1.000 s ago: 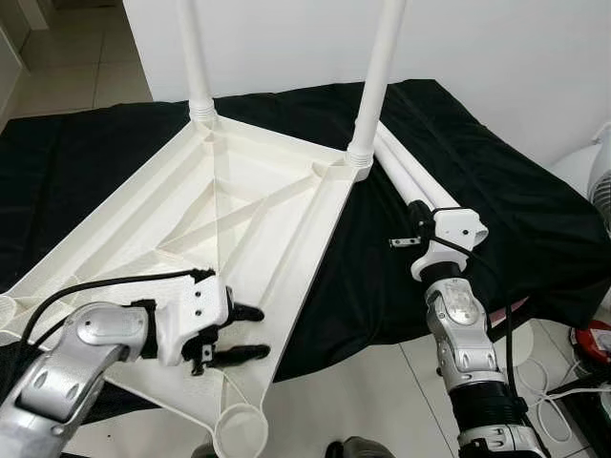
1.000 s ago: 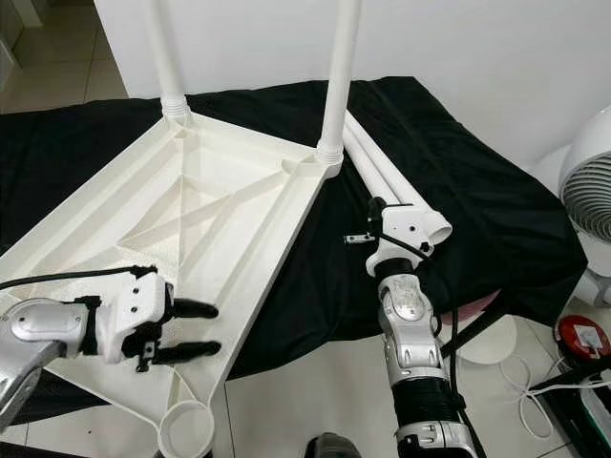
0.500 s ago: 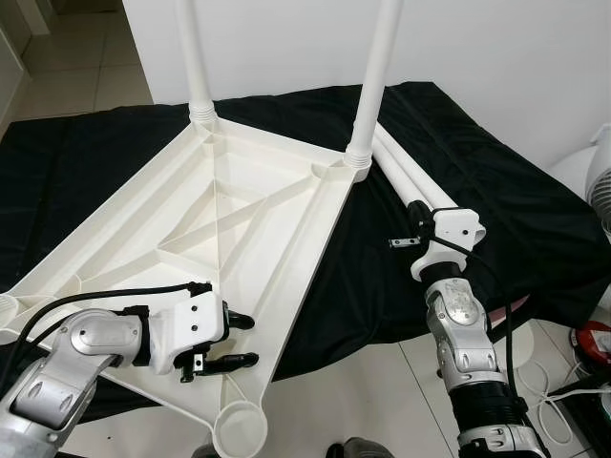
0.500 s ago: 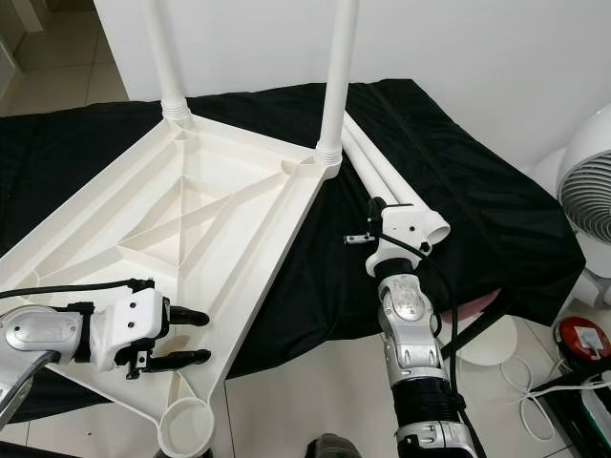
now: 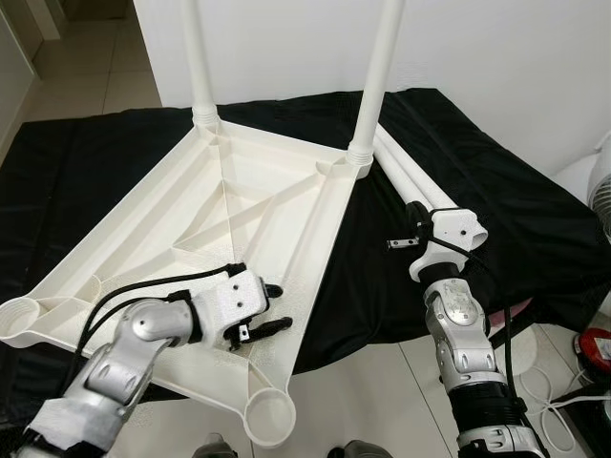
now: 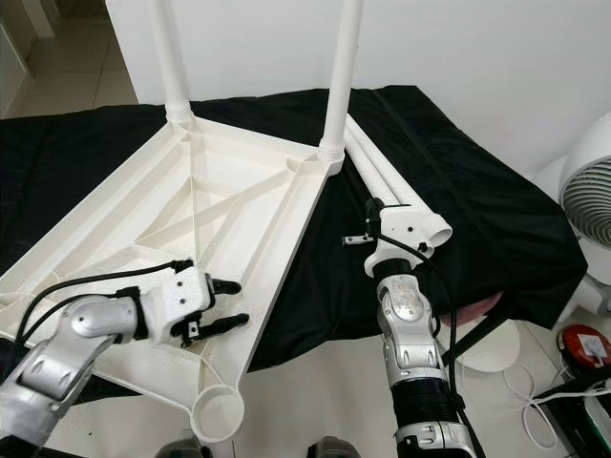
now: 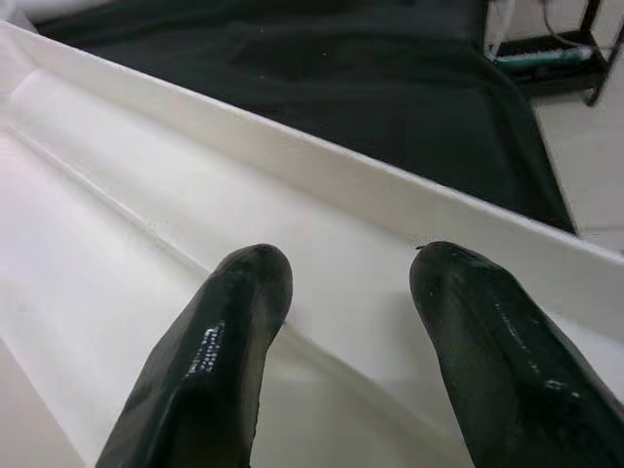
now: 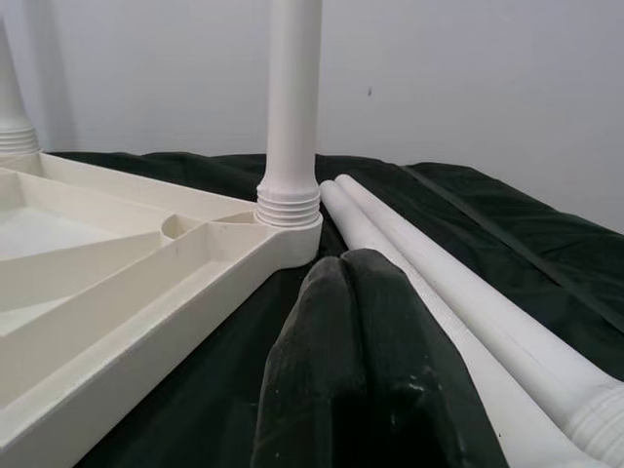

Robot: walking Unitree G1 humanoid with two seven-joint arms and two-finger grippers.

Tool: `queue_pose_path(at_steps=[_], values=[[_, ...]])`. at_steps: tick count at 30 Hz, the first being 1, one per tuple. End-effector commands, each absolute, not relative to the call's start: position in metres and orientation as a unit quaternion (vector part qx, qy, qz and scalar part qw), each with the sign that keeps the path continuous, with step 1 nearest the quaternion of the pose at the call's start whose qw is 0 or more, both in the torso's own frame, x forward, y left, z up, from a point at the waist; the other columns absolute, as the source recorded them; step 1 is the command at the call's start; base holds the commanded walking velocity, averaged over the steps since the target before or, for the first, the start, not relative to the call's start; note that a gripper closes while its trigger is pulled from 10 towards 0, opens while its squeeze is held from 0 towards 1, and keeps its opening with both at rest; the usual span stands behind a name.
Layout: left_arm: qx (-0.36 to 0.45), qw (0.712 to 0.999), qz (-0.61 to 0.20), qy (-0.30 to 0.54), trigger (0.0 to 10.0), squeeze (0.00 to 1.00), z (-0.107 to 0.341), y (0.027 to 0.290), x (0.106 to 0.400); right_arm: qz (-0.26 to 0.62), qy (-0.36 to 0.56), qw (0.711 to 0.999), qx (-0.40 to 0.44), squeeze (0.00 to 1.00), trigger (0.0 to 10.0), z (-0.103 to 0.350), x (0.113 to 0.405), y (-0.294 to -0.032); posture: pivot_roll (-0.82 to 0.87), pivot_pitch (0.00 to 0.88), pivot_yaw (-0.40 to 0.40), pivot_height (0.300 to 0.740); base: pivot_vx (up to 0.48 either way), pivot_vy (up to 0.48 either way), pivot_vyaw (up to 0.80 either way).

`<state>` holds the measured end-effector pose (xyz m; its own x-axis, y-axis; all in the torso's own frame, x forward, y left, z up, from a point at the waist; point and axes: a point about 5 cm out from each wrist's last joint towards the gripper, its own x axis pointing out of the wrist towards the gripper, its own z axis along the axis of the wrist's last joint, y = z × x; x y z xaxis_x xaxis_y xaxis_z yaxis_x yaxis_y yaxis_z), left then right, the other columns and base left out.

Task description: Building children table

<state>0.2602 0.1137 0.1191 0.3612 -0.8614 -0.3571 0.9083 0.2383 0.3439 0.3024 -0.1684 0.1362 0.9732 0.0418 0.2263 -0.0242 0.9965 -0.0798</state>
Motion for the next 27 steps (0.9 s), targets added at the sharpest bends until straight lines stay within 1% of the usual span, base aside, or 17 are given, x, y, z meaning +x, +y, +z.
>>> queue_pose_path(at_steps=[1, 2, 3, 4, 5, 6, 7, 8, 11, 12, 14, 15, 19, 24, 25, 26, 27], values=[[0.255, 0.845, -0.468, 0.035, 10.0, 0.00, 0.120, 0.116, 0.277, 0.019, -0.110, 0.993, -0.038, 0.00, 10.0, 0.135, 0.302, -0.167, 0.02, 0.000, -0.025, 0.740, 0.000, 0.000, 0.00], [0.255, 0.845, -0.468, 0.035, 10.0, 0.00, 0.120, 0.116, 0.277, 0.019, -0.110, 0.993, -0.038, 0.00, 10.0, 0.135, 0.302, -0.167, 0.02, 0.000, -0.025, 0.740, 0.000, 0.000, 0.00], [0.255, 0.859, -0.443, 0.022, 10.0, 0.00, 0.123, 0.114, 0.283, 0.018, -0.110, 0.993, -0.038, 0.00, 10.0, 0.135, 0.301, -0.167, 0.01, 0.000, -0.020, 0.740, 0.000, 0.000, 0.00], [0.255, 0.859, -0.443, 0.022, 10.0, 0.00, 0.123, 0.114, 0.283, 0.018, -0.110, 0.993, -0.038, 0.00, 10.0, 0.135, 0.301, -0.167, 0.01, 0.000, -0.020, 0.740, 0.000, 0.000, 0.00], [0.250, 0.869, -0.428, 0.013, 10.0, 0.00, 0.125, 0.113, 0.287, 0.017, -0.110, 0.993, -0.038, 0.00, 10.0, 0.135, 0.301, -0.167, 0.01, 0.000, -0.020, 0.740, 0.000, 0.000, 0.00], [0.225, 0.878, -0.422, -0.003, 10.0, 0.00, 0.131, 0.111, 0.290, 0.016, -0.109, 0.993, -0.038, 0.00, 10.0, 0.134, 0.300, -0.168, 0.01, 0.000, -0.018, 0.740, 0.000, 0.000, 0.00], [0.195, 0.876, -0.441, -0.025, 10.0, 0.00, 0.138, 0.110, 0.286, 0.014, -0.109, 0.993, -0.037, 0.00, 10.0, 0.134, 0.299, -0.168, 0.01, 0.000, -0.017, 0.740, 0.000, 0.000, 0.00], [0.195, 0.876, -0.441, -0.025, 10.0, 0.00, 0.138, 0.110, 0.286, 0.014, -0.109, 0.993, -0.037, 0.00, 10.0, 0.134, 0.299, -0.168, 0.01, 0.000, -0.017, 0.740, 0.000, 0.000, 0.00], [0.150, 0.847, -0.506, -0.060, 10.0, 0.00, 0.148, 0.111, 0.267, 0.011, -0.107, 0.993, -0.037, 0.00, 10.0, 0.132, 0.298, -0.169, 0.01, 0.000, -0.015, 0.740, 0.000, 0.000, 0.00], [0.150, 0.847, -0.506, -0.060, 10.0, 0.00, 0.148, 0.111, 0.267, 0.011, -0.107, 0.993, -0.037, 0.00, 10.0, 0.132, 0.298, -0.169, 0.01, 0.000, -0.015, 0.740, 0.000, 0.000, 0.00], [0.164, 0.830, -0.530, -0.065, 10.0, 0.00, 0.147, 0.116, 0.259, 0.011, -0.106, 0.994, -0.036, 0.00, 10.0, 0.132, 0.298, -0.169, 0.01, 0.000, -0.015, 0.740, 0.000, 0.000, 0.00], [0.164, 0.830, -0.530, -0.065, 10.0, 0.00, 0.147, 0.116, 0.259, 0.011, -0.106, 0.994, -0.036, 0.00, 10.0, 0.132, 0.298, -0.169, 0.01, 0.000, -0.015, 0.740, 0.000, 0.000, 0.00], [0.173, 0.811, -0.556, -0.068, 10.0, 0.00, 0.147, 0.127, 0.250, 0.011, -0.106, 0.994, -0.036, 0.00, 10.0, 0.132, 0.299, -0.168, 0.02, 0.012, -0.018, 0.740, 0.000, 0.000, 0.00], [0.154, 0.802, -0.575, -0.044, 10.0, 0.00, 0.148, 0.140, 0.246, 0.010, -0.106, 0.994, -0.035, 0.00, 10.0, 0.132, 0.299, -0.168, 0.03, 0.016, -0.015, 0.740, 0.000, 0.000, 0.00], [0.146, 0.801, -0.579, -0.029, 10.0, 0.14, 0.148, 0.146, 0.244, 0.010, -0.105, 0.994, -0.035, 0.00, 10.0, 0.132, 0.298, -0.168, 0.03, 0.017, -0.015, 0.740, 0.000, 0.000, 0.00], [0.139, 0.798, -0.587, -0.018, 10.0, 0.67, 0.147, 0.151, 0.241, 0.009, -0.104, 0.994, -0.035, 0.00, 10.0, 0.131, 0.298, -0.168, 0.03, 0.018, -0.014, 0.740, 0.000, 0.000, 0.00], [0.139, 0.798, -0.587, -0.018, 10.0, 0.67, 0.147, 0.151, 0.241, 0.009, -0.104, 0.994, -0.035, 0.00, 10.0, 0.131, 0.298, -0.168, 0.03, 0.018, -0.014, 0.740, 0.000, 0.000, 0.00]])
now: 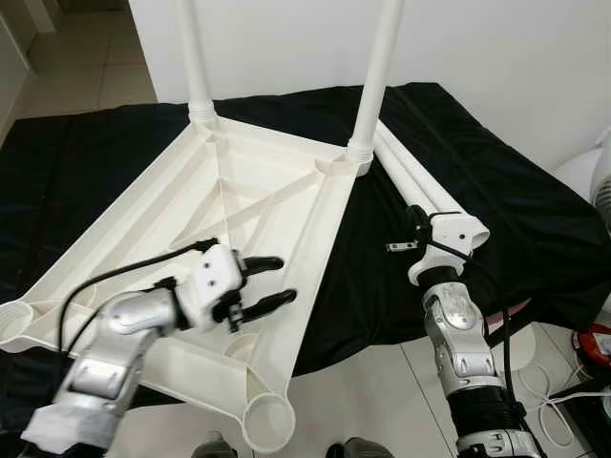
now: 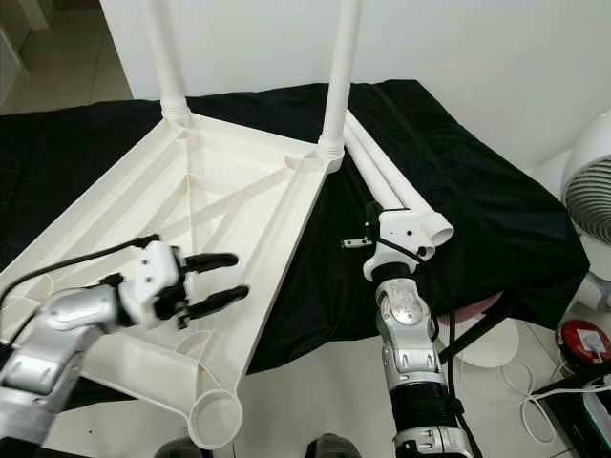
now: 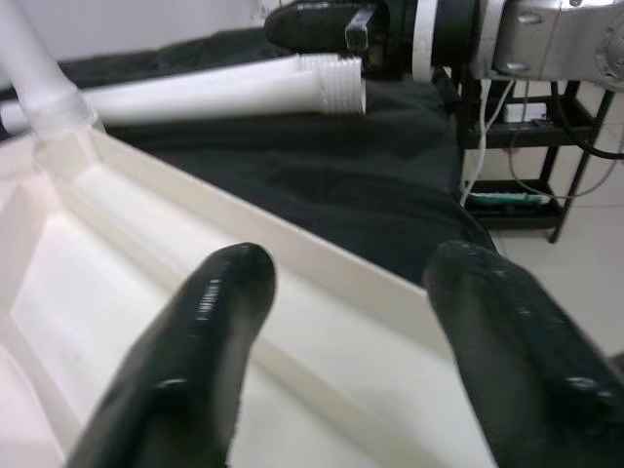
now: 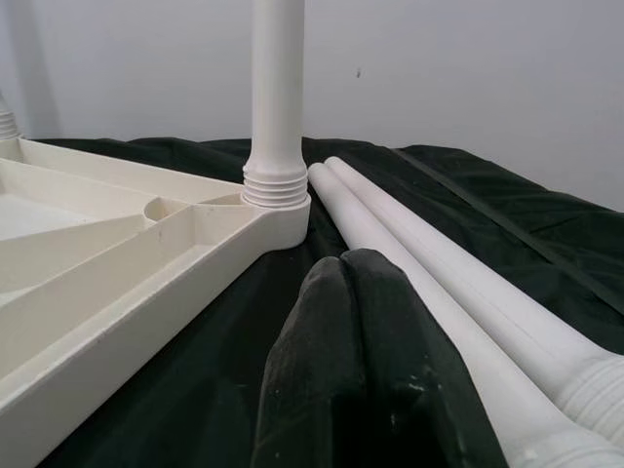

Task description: Building children table

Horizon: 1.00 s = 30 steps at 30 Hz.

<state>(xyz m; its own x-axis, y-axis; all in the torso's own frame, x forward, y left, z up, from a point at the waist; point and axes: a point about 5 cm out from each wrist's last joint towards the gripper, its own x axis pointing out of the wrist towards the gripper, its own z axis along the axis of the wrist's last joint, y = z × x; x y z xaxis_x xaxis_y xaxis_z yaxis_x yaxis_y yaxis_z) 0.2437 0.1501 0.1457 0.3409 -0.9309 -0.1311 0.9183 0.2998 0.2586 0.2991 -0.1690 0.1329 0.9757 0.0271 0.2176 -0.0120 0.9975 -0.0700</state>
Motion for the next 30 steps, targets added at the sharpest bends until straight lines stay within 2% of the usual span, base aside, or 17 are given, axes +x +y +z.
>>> queue_pose_path(at_steps=[1, 2, 5, 6, 7, 8, 15, 30], values=[[0.140, 0.796, -0.588, -0.012, 10.0, 0.88, 0.146, 0.154, 0.239, 0.009, -0.104, 0.994, -0.035, 0.00, 10.0, 0.131, 0.298, -0.169, 0.03, 0.018, -0.014, 0.740, 0.000, 0.000, 0.00], [0.133, 0.791, -0.597, 0.001, 10.0, 1.00, 0.145, 0.158, 0.234, 0.007, -0.104, 0.994, -0.035, 0.00, 10.0, 0.131, 0.297, -0.169, 0.03, 0.020, -0.012, 0.740, 0.000, 0.000, 0.00], [0.149, 0.790, -0.595, 0.015, 10.0, 1.00, 0.143, 0.165, 0.230, 0.006, -0.103, 0.994, -0.034, 0.00, 10.0, 0.131, 0.297, -0.169, 0.03, 0.019, -0.013, 0.740, 0.000, 0.000, 0.00], [0.150, 0.785, -0.600, 0.029, 10.0, 0.92, 0.143, 0.169, 0.227, 0.005, -0.103, 0.994, -0.033, 0.00, 10.0, 0.130, 0.298, -0.170, 0.03, 0.021, -0.014, 0.740, 0.000, 0.000, 0.00], [0.150, 0.785, -0.600, 0.029, 10.0, 0.92, 0.143, 0.169, 0.227, 0.005, -0.103, 0.994, -0.033, 0.00, 10.0, 0.130, 0.298, -0.170, 0.03, 0.021, -0.014, 0.740, 0.000, 0.000, 0.00], [0.153, 0.780, -0.605, 0.049, 10.0, 0.00, 0.141, 0.174, 0.224, 0.005, -0.102, 0.994, -0.033, 0.00, 10.0, 0.130, 0.298, -0.169, 0.04, 0.020, -0.016, 0.740, 0.000, 0.000, 0.00], [0.199, 0.753, -0.612, 0.136, 10.0, 0.00, 0.130, 0.199, 0.215, 0.005, -0.104, 0.994, -0.034, 0.00, 10.0, 0.132, 0.300, -0.170, 0.04, 0.015, -0.016, 0.740, 0.000, 0.000, 0.00], [0.183, 0.736, -0.637, 0.141, 10.0, 0.00, 0.139, 0.207, 0.198, 0.002, -0.104, 0.994, -0.033, 0.00, 10.0, 0.132, 0.304, -0.173, 0.05, 0.000, -0.025, 0.740, 0.000, 0.000, 0.00]])
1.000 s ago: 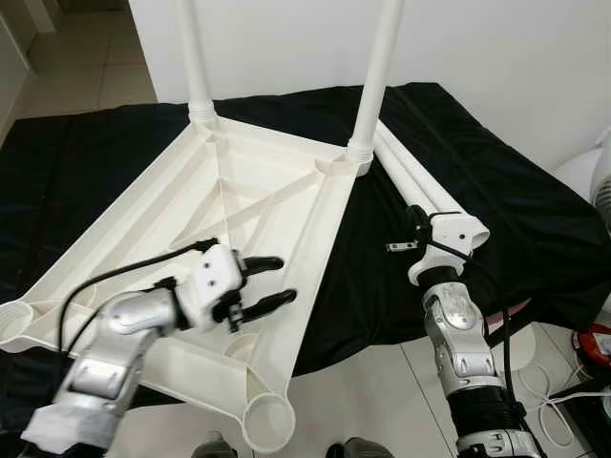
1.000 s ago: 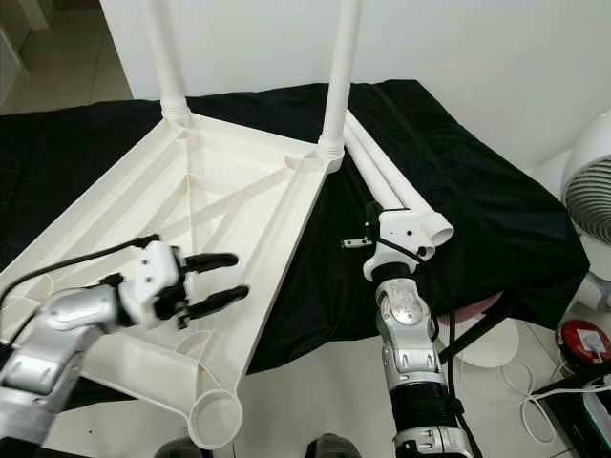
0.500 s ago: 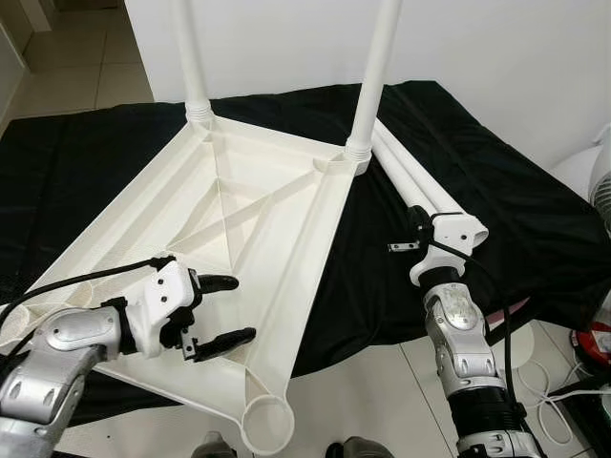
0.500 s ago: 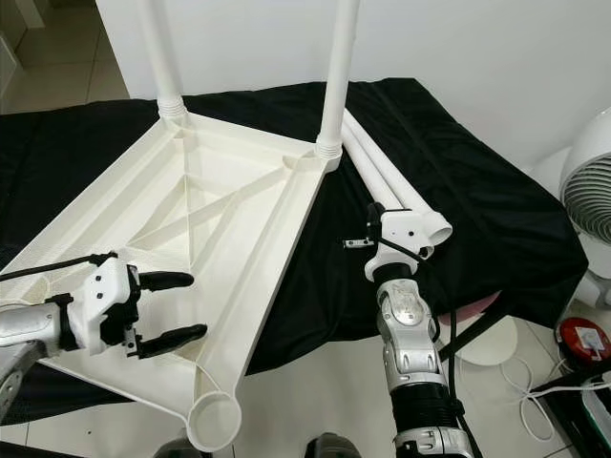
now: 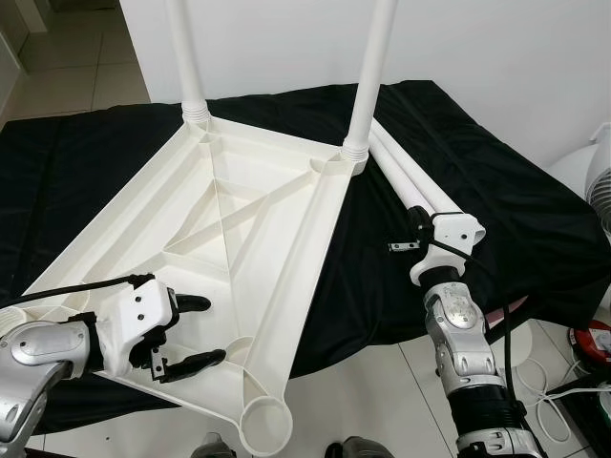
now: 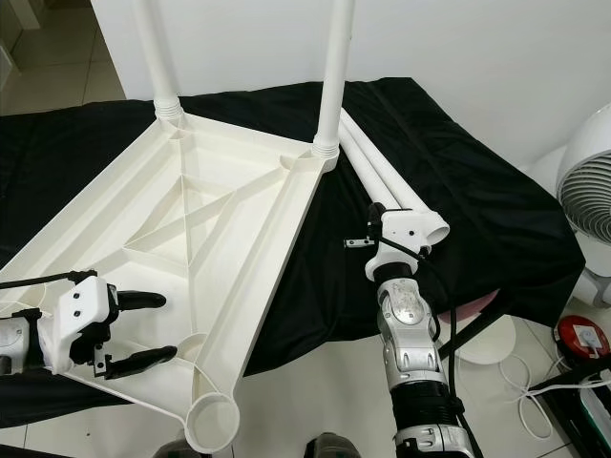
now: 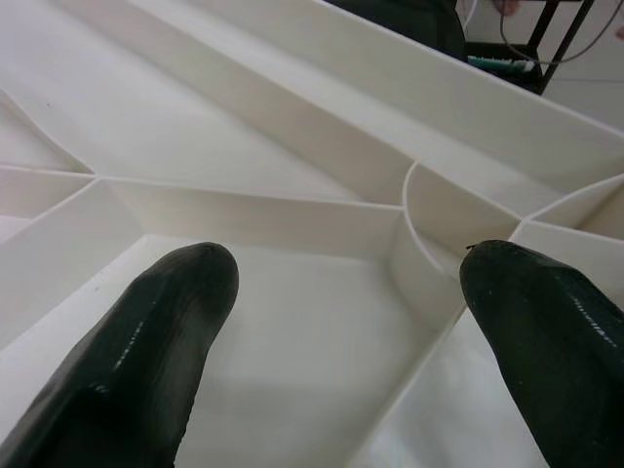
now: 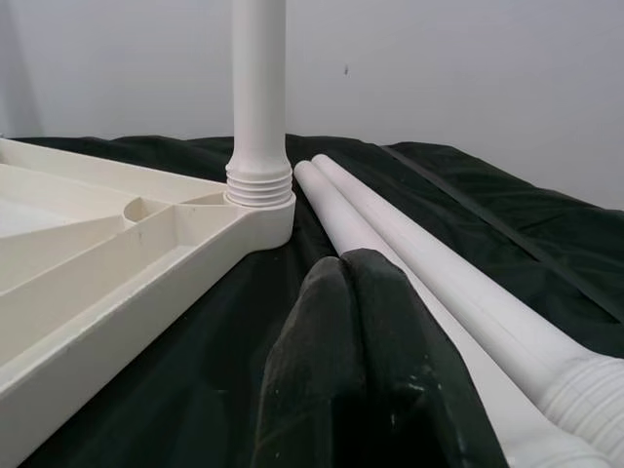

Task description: Building children table

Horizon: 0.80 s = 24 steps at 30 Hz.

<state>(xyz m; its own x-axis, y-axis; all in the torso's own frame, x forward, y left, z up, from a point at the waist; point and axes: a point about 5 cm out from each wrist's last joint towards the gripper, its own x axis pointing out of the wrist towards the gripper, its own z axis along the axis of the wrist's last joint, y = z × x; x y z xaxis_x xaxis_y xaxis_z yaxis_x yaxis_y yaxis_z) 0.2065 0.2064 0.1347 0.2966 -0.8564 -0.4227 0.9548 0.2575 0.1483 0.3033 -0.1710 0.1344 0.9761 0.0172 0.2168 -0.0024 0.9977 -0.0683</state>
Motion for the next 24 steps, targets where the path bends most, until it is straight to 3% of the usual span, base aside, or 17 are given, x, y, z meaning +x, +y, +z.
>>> queue_pose_path(at_steps=[1, 18, 21, 24], values=[[0.183, 0.736, -0.637, 0.141, 10.0, 0.00, 0.139, 0.207, 0.198, 0.002, -0.104, 0.994, -0.033, 0.00, 10.0, 0.132, 0.304, -0.173, 0.05, 0.000, -0.025, 0.740, 0.000, 0.000, 0.00], [0.208, 0.722, -0.636, 0.175, 10.0, 0.00, 0.133, 0.211, 0.184, 0.017, -0.101, 0.994, -0.031, 0.00, 10.0, 0.131, 0.307, -0.166, 0.08, 0.007, -0.037, 0.740, 0.000, 0.000, 0.00], [0.219, 0.724, -0.630, 0.175, 10.0, 0.00, 0.129, 0.211, 0.184, 0.018, -0.103, 0.994, -0.030, 0.00, 10.0, 0.131, 0.308, -0.165, 0.09, 0.009, -0.039, 0.740, 0.000, 0.000, 0.00], [0.260, 0.749, -0.585, 0.169, 10.0, 0.00, 0.110, 0.200, 0.201, 0.016, -0.101, 0.994, -0.031, 0.00, 10.0, 0.131, 0.307, -0.167, 0.08, 0.009, -0.038, 0.740, 0.000, 0.000, 0.00]])
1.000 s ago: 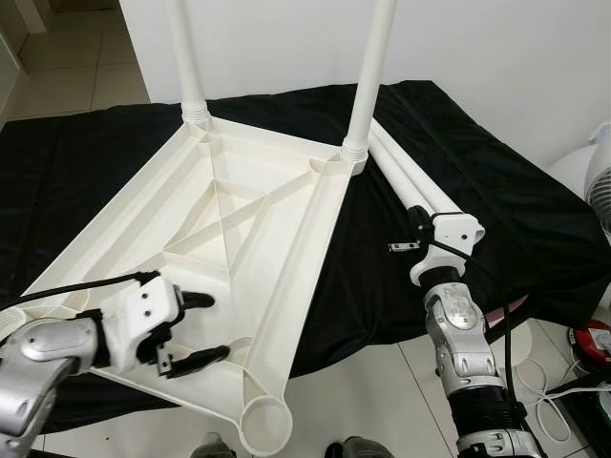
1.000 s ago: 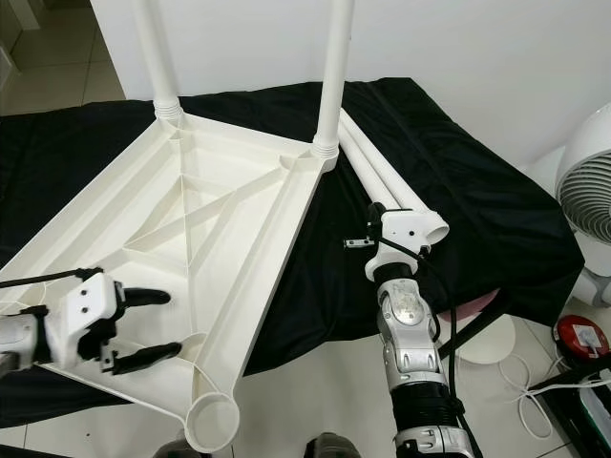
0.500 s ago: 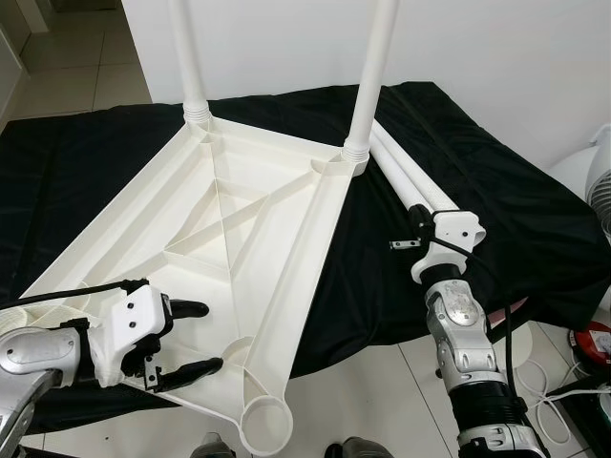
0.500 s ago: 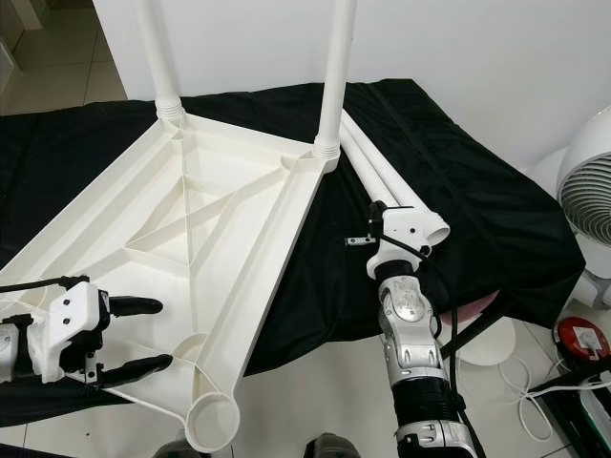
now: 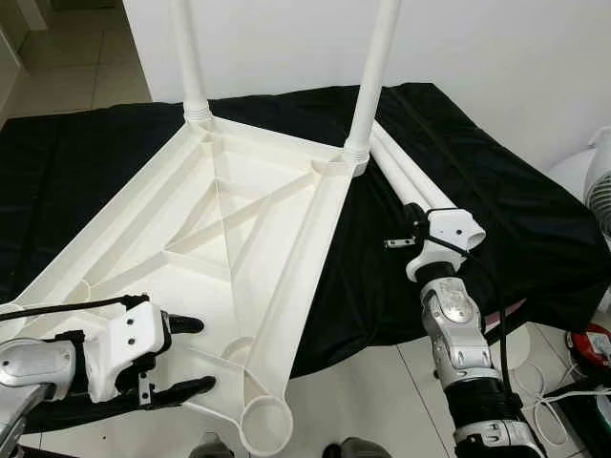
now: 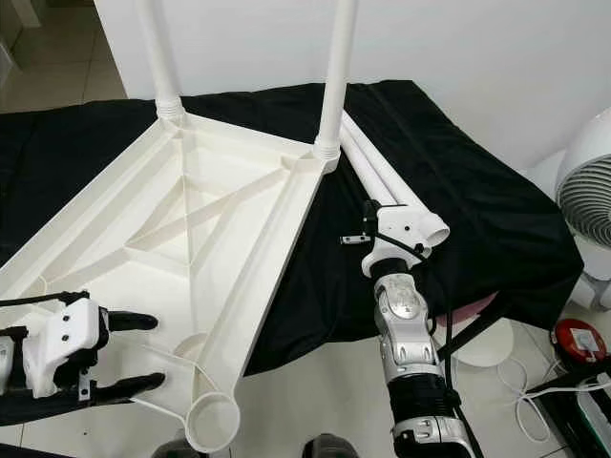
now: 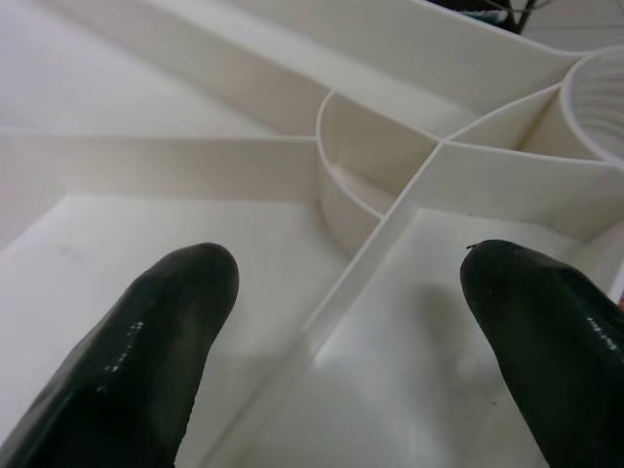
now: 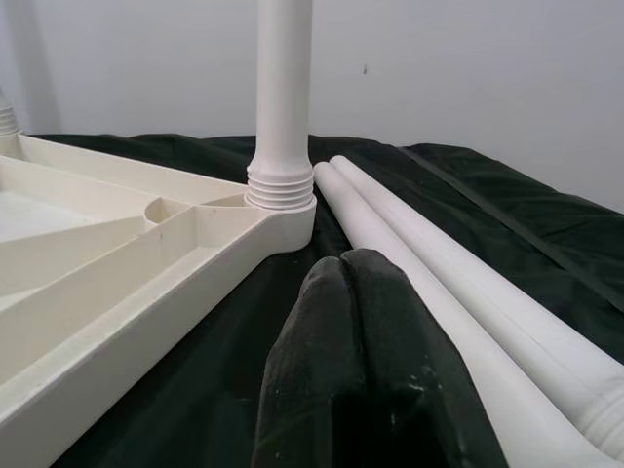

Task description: Building children table

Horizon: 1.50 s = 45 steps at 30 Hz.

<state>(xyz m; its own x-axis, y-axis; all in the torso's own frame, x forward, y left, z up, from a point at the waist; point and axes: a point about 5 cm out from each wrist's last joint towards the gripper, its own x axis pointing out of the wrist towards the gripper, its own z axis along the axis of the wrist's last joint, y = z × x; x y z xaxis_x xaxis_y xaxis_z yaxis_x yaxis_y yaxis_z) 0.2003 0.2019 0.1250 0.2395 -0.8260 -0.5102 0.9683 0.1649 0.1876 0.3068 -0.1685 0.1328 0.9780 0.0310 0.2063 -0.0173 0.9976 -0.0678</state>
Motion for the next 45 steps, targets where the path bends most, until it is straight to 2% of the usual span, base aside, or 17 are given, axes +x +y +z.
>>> queue_pose_path(at_steps=[1, 8, 15, 16, 17, 29, 33, 34, 35, 36, 37, 38, 39, 40, 43, 45], values=[[0.269, 0.757, -0.572, 0.168, 10.0, 0.00, 0.107, 0.198, 0.207, 0.016, -0.101, 0.994, -0.031, 0.00, 10.0, 0.131, 0.306, -0.168, 0.08, 0.009, -0.038, 0.740, 0.000, 0.000, 0.00], [0.286, 0.790, -0.516, 0.164, 10.0, 0.00, 0.105, 0.193, 0.233, 0.015, -0.103, 0.994, -0.032, 0.00, 10.0, 0.132, 0.306, -0.168, 0.06, 0.000, -0.033, 0.740, 0.000, 0.000, 0.00], [0.286, 0.787, -0.521, 0.168, 10.0, 0.00, 0.106, 0.194, 0.237, 0.013, -0.103, 0.994, -0.032, 0.00, 10.0, 0.132, 0.306, -0.168, 0.05, 0.000, -0.030, 0.740, 0.000, 0.000, 0.00], [0.283, 0.787, -0.521, 0.171, 3.5, 0.00, 0.107, 0.195, 0.239, 0.013, -0.103, 0.994, -0.033, 0.00, 10.0, 0.132, 0.306, -0.169, 0.05, 0.000, -0.029, 0.740, 0.000, 0.000, 0.00], [0.282, 0.788, -0.520, 0.170, 0.0, 0.00, 0.108, 0.197, 0.241, 0.012, -0.103, 0.994, -0.033, 0.00, 10.0, 0.132, 0.306, -0.170, 0.05, 0.000, -0.028, 0.740, 0.000, 0.000, 0.00], [0.277, 0.791, -0.520, 0.164, 0.0, 0.00, 0.109, 0.192, 0.244, 0.010, -0.102, 0.994, -0.032, 0.00, 10.0, 0.131, 0.305, -0.170, 0.05, 0.000, -0.028, 0.740, 0.000, 0.000, 0.00], [0.276, 0.792, -0.524, 0.147, 0.0, 0.00, 0.110, 0.182, 0.247, 0.010, -0.102, 0.994, -0.031, 0.00, 10.0, 0.132, 0.306, -0.169, 0.05, 0.003, -0.027, 0.740, 0.000, 0.000, 0.00], [0.274, 0.795, -0.523, 0.140, 2.0, 0.00, 0.109, 0.176, 0.249, 0.010, -0.103, 0.994, -0.031, 0.00, 10.0, 0.132, 0.306, -0.169, 0.05, 0.003, -0.027, 0.740, 0.000, 0.000, 0.00], [0.272, 0.798, -0.522, 0.132, 0.5, 0.00, 0.108, 0.169, 0.252, 0.009, -0.103, 0.994, -0.030, 0.00, 10.0, 0.132, 0.307, -0.169, 0.05, 0.003, -0.025, 0.740, 0.000, 0.000, 0.00], [0.272, 0.798, -0.522, 0.132, 0.5, 0.00, 0.108, 0.169, 0.252, 0.009, -0.103, 0.994, -0.030, 0.00, 10.0, 0.132, 0.307, -0.169, 0.05, 0.003, -0.025, 0.740, 0.000, 0.000, 0.00], [0.275, 0.796, -0.525, 0.122, 2.2, 0.00, 0.108, 0.164, 0.252, 0.008, -0.103, 0.994, -0.030, 0.00, 10.0, 0.132, 0.307, -0.169, 0.05, 0.003, -0.024, 0.740, 0.000, 0.000, 0.00], [0.278, 0.795, -0.527, 0.115, 2.2, 0.00, 0.109, 0.161, 0.252, 0.007, -0.103, 0.994, -0.030, 0.00, 10.0, 0.133, 0.307, -0.170, 0.05, 0.003, -0.024, 0.740, 0.000, 0.000, 0.00], [0.279, 0.794, -0.529, 0.110, 9.0, 0.00, 0.109, 0.159, 0.252, 0.007, -0.104, 0.994, -0.030, 0.00, 10.0, 0.133, 0.307, -0.170, 0.05, 0.003, -0.024, 0.740, 0.000, 0.000, 0.00], [0.278, 0.802, -0.519, 0.102, 10.0, 0.00, 0.110, 0.154, 0.256, 0.006, -0.104, 0.994, -0.030, 0.00, 10.0, 0.133, 0.307, -0.170, 0.04, 0.005, -0.021, 0.740, 0.000, 0.000, 0.00], [0.271, 0.819, -0.500, 0.076, 10.0, 0.00, 0.115, 0.140, 0.268, 0.003, -0.104, 0.994, -0.029, 0.00, 10.0, 0.133, 0.307, -0.170, 0.04, 0.006, -0.018, 0.740, 0.000, 0.000, 0.00], [0.271, 0.821, -0.498, 0.071, 10.0, 0.00, 0.115, 0.138, 0.269, 0.003, -0.104, 0.994, -0.029, 0.00, 10.0, 0.133, 0.307, -0.170, 0.04, 0.006, -0.018, 0.740, 0.000, 0.000, 0.00]])
